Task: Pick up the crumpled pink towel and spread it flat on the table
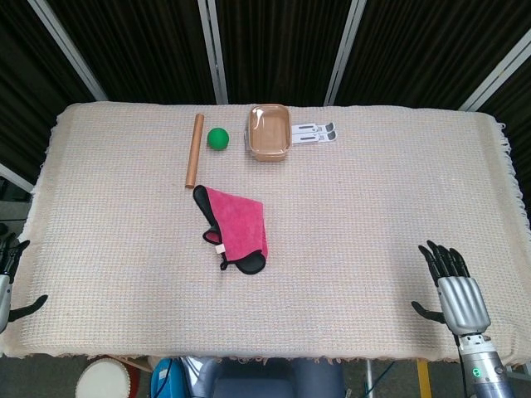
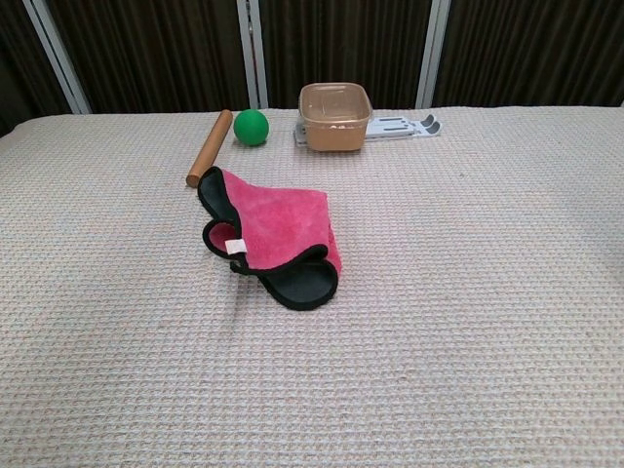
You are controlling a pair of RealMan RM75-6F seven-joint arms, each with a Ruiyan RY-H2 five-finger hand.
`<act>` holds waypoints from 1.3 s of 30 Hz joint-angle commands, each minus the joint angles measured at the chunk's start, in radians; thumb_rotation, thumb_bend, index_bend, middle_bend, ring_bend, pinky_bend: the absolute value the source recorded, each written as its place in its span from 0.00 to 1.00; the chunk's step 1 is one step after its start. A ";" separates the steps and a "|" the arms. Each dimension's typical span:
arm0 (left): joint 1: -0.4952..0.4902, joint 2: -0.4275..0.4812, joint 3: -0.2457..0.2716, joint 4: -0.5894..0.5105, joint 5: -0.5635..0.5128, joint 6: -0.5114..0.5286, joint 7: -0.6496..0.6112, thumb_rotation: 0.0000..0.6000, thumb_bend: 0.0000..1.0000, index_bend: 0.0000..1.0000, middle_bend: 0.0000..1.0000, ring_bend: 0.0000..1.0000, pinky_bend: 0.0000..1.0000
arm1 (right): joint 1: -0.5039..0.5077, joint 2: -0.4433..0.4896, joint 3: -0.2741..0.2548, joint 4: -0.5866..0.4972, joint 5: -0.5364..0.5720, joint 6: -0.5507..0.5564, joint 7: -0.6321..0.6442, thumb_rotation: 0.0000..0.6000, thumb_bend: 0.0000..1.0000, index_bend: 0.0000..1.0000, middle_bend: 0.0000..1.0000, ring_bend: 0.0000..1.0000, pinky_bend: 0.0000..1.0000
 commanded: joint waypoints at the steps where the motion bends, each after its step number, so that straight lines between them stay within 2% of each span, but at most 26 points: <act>1: 0.000 -0.002 0.002 0.001 0.003 -0.001 0.004 1.00 0.02 0.11 0.00 0.00 0.00 | 0.000 0.001 0.000 -0.001 -0.001 0.000 0.000 1.00 0.17 0.00 0.00 0.00 0.00; 18: 0.000 -0.007 0.005 0.003 0.012 0.007 0.009 1.00 0.02 0.12 0.00 0.00 0.00 | -0.002 0.005 -0.005 -0.012 -0.007 0.004 -0.007 1.00 0.17 0.00 0.00 0.00 0.00; 23: -0.002 -0.012 0.006 0.006 0.021 0.008 0.003 1.00 0.06 0.14 0.02 0.00 0.00 | -0.002 0.006 -0.005 -0.012 -0.007 0.004 -0.005 1.00 0.17 0.00 0.00 0.00 0.00; 32: -0.039 -0.038 -0.009 -0.006 0.045 -0.014 0.025 1.00 0.11 0.30 0.10 0.00 0.01 | 0.003 0.003 0.000 -0.006 0.007 -0.010 -0.002 1.00 0.17 0.00 0.00 0.00 0.00; 36: -0.120 -0.089 -0.045 -0.042 0.064 -0.080 0.090 1.00 0.14 0.36 0.13 0.00 0.04 | 0.006 -0.006 0.000 0.003 0.019 -0.023 -0.012 1.00 0.17 0.00 0.00 0.00 0.00; 39: -0.169 -0.121 -0.070 -0.058 0.046 -0.128 0.150 1.00 0.15 0.37 0.14 0.00 0.04 | 0.007 -0.009 0.004 0.005 0.029 -0.027 -0.018 1.00 0.17 0.00 0.00 0.00 0.00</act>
